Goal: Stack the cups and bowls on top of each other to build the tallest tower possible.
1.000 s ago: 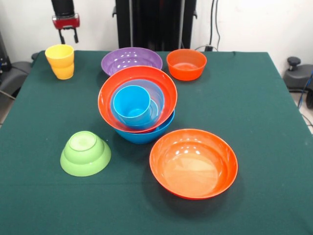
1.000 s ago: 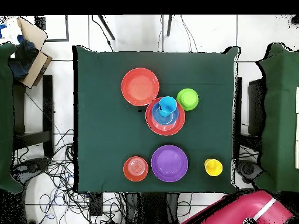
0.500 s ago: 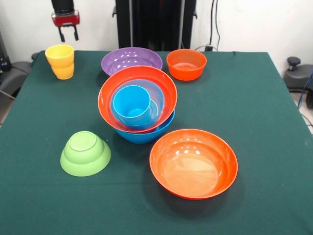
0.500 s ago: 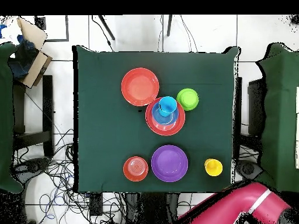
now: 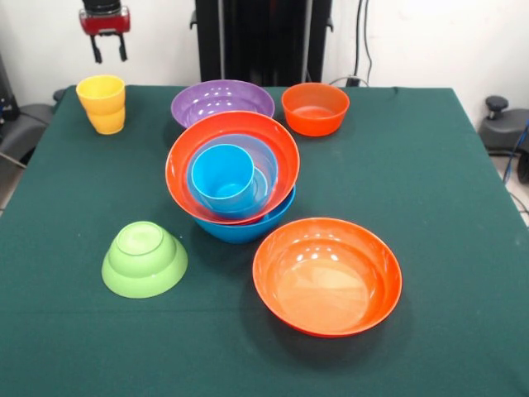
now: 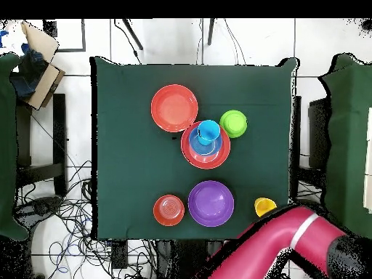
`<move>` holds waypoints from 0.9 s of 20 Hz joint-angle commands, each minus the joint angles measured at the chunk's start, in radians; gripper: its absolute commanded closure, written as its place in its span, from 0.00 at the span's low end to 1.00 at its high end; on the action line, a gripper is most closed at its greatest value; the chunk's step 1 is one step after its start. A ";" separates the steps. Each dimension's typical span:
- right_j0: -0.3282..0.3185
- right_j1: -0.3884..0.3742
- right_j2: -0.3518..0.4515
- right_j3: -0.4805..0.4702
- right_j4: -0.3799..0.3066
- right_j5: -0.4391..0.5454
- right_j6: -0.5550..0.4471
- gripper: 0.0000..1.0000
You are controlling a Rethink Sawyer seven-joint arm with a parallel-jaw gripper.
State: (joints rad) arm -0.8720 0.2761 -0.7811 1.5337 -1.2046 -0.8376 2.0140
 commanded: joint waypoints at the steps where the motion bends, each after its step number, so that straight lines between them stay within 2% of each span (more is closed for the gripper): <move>1: 0.102 -0.077 0.155 0.012 -0.025 0.120 0.287 0.00; 7: 0.161 -0.109 0.166 0.026 -0.041 0.146 0.369 0.00; 11: 0.173 -0.112 0.181 0.036 -0.035 0.150 0.385 0.00; 18: 0.110 -0.082 0.208 0.033 0.047 0.094 0.269 0.00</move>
State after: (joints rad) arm -0.7511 0.1786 -0.7799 1.6153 -1.2194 -0.7949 2.1975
